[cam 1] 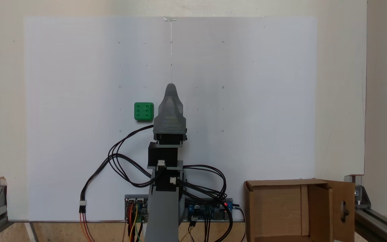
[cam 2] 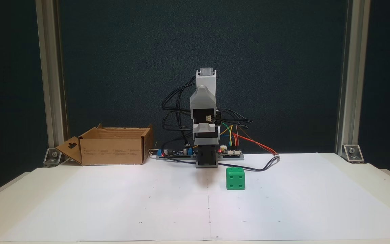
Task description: Grasp a green dice and put it in the bin.
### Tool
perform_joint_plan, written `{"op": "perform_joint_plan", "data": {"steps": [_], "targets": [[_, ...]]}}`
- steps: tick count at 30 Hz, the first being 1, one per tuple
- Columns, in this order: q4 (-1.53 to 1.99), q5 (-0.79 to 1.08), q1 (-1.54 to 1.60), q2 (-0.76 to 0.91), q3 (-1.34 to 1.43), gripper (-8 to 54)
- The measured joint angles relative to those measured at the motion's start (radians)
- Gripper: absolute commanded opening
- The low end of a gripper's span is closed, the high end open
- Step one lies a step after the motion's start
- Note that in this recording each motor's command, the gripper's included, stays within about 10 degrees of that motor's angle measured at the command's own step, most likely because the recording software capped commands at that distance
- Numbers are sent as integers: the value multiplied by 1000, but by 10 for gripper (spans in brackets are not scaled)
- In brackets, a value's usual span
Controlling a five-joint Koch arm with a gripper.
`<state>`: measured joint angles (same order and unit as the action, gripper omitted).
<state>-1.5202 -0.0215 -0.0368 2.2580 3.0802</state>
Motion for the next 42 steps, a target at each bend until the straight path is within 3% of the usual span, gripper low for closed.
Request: {"op": "perform_joint_plan", "data": {"steps": [42], "targets": [[0, 0, -67, 0, 0, 447]]}}
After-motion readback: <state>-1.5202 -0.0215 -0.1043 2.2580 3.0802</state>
